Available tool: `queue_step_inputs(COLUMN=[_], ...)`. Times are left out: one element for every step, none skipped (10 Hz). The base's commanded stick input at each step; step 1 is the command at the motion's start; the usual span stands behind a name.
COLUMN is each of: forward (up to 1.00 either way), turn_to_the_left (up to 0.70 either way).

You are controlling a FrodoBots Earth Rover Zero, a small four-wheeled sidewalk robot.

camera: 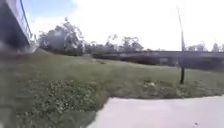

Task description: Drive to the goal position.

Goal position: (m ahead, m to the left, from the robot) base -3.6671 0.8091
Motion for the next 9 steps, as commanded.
queue_step_inputs(forward=[-0.50, -0.50, -0.50, -0.50, -0.50, -0.50, -0.50, -0.50, -0.50], turn_to_the_left=[-0.50, -0.50, -0.50, -0.50, -0.50, -0.50, -0.50, -0.50, -0.50])
